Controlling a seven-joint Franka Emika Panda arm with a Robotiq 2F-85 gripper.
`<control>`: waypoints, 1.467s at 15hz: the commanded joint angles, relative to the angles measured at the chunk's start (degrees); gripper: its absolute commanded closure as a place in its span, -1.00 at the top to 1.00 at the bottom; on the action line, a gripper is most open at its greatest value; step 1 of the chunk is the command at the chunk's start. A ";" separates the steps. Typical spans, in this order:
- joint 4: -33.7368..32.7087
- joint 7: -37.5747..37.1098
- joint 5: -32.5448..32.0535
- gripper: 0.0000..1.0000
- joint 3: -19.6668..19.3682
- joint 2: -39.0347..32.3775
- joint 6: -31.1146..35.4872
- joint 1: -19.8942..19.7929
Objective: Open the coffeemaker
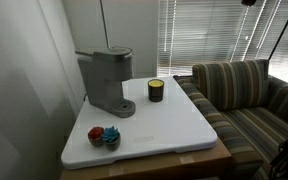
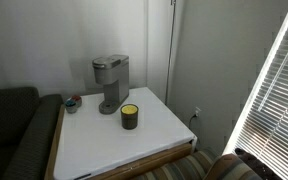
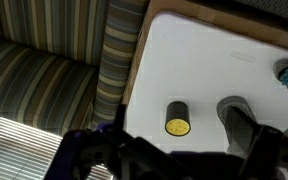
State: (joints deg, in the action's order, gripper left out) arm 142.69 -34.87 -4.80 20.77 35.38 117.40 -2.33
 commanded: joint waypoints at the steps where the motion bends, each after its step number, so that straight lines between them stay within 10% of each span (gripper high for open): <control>1: -0.24 -0.70 -0.87 1.00 -1.17 -0.32 -0.22 1.36; 14: 0.06 -35.33 -1.26 1.00 1.22 -12.41 17.78 -0.79; 22: -0.37 -42.00 -3.08 1.00 -0.27 -15.14 20.62 0.94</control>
State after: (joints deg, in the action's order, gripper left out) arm 143.29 -72.76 -6.58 21.00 23.11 135.59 -1.39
